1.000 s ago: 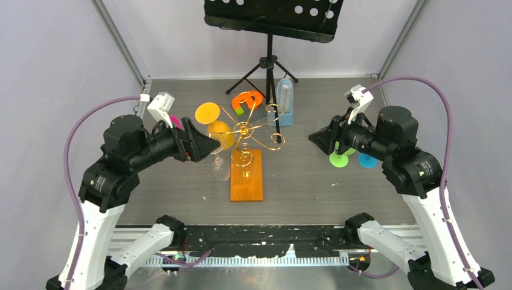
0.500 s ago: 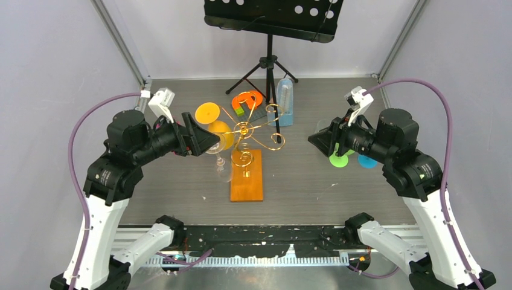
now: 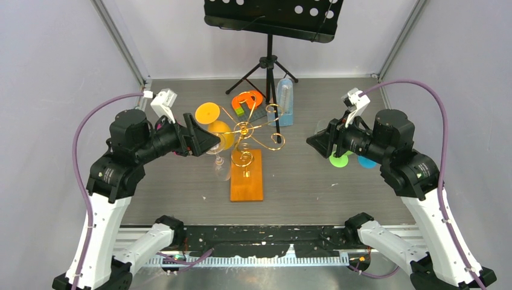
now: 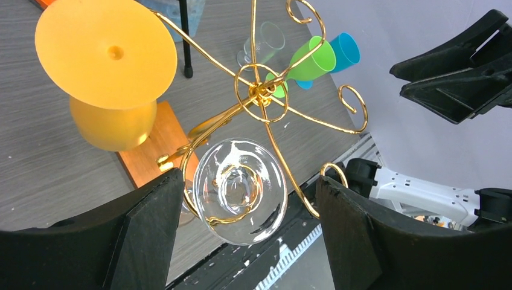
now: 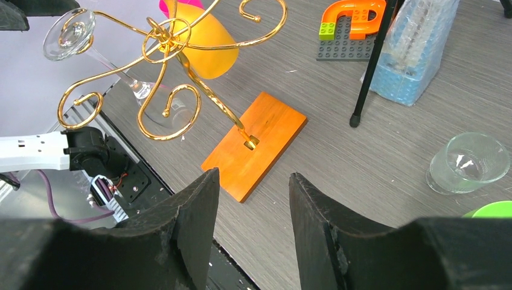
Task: Take the wine glass off the wine glass rack
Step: Pick up the wine glass from the wine rack.
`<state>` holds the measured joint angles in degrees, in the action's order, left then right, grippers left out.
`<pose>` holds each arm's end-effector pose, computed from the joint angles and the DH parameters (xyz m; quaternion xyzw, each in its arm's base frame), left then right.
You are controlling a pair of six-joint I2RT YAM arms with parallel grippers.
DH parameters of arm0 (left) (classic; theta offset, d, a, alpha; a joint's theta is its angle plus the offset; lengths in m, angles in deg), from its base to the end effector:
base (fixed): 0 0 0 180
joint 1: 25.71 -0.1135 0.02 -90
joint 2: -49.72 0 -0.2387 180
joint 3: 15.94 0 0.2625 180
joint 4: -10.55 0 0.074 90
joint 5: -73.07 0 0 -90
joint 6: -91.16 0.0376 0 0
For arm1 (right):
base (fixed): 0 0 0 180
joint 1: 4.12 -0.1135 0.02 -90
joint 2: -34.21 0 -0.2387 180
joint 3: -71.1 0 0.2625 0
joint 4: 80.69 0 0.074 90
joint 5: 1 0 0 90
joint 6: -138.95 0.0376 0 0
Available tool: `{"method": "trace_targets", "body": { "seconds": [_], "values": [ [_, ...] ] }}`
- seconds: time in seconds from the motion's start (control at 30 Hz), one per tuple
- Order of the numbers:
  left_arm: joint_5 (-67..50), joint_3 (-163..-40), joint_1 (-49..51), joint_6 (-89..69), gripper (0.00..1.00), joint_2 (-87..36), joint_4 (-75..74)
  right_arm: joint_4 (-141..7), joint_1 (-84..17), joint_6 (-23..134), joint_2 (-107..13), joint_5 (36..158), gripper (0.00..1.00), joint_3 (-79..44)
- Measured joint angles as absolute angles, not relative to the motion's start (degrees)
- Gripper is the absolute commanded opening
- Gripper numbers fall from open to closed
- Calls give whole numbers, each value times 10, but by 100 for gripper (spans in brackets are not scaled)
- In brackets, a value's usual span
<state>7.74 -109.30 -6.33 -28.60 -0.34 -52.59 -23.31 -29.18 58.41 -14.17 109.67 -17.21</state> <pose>0.1453 -0.0677 0.4398 0.0500 0.8073 -0.3924 0.4379 0.1456 0.0827 0.4277 -0.2128 0.7714 0.3108 0.5129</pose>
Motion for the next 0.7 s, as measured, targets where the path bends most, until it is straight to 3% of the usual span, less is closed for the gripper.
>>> {"method": "trace_targets", "body": {
  "seconds": [0.43,0.7],
  "values": [
    [138,-1087,-67,-289,75,-18,-511,-233,-296,584,-142,1093,53,-169],
    [164,-1087,-74,-290,65,-19,-519,-234,-303,587,-142,1090,52,-161]
  ]
}}
